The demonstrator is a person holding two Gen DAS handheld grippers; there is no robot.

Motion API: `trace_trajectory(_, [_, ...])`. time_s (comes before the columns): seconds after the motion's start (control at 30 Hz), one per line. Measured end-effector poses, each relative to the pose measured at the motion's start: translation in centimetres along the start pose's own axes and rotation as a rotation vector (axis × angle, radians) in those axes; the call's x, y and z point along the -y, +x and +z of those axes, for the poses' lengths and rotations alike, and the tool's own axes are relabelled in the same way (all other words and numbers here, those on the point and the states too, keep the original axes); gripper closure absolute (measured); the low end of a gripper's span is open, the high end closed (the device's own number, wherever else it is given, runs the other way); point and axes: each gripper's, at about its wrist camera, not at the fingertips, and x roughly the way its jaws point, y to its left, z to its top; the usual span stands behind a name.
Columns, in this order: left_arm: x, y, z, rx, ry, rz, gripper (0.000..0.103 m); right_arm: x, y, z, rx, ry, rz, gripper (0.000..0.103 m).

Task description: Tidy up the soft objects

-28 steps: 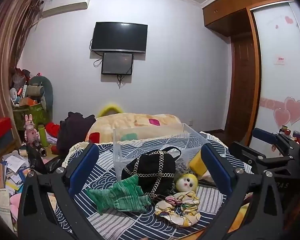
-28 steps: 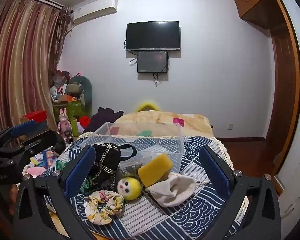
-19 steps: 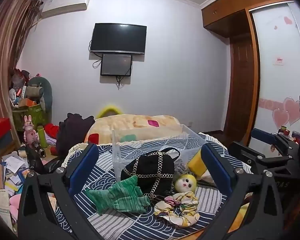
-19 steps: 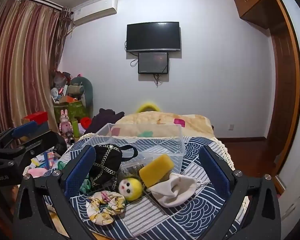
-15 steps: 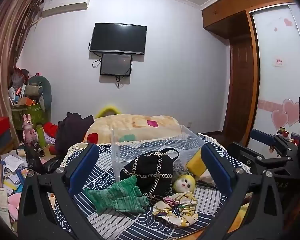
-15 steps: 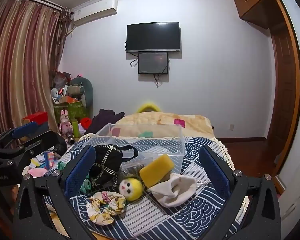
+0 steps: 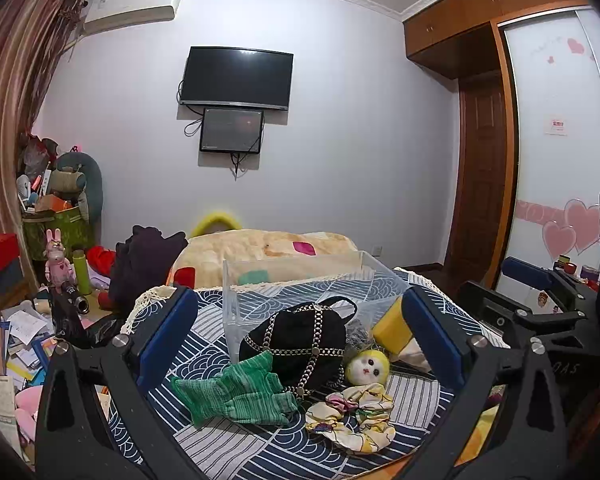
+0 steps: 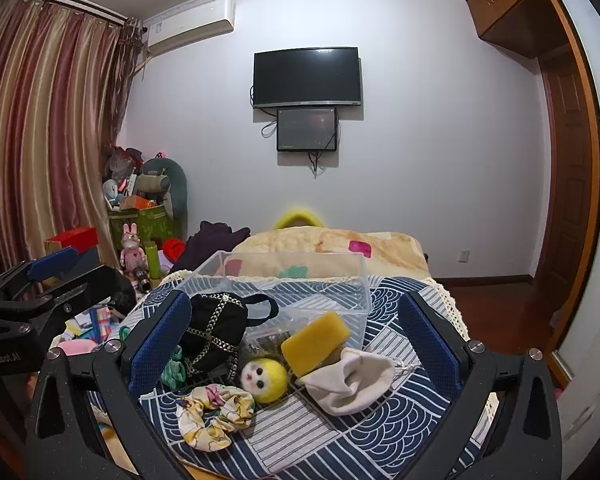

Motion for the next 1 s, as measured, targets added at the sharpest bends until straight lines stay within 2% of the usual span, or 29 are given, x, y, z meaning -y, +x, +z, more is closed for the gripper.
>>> trace_trajectory(1.0, [-0.07, -0.17, 0.03, 0.006, -0.003, -0.001, 0.0, 0.5, 0.06, -0.21, 0.011, 0.028, -0.001, 0.0])
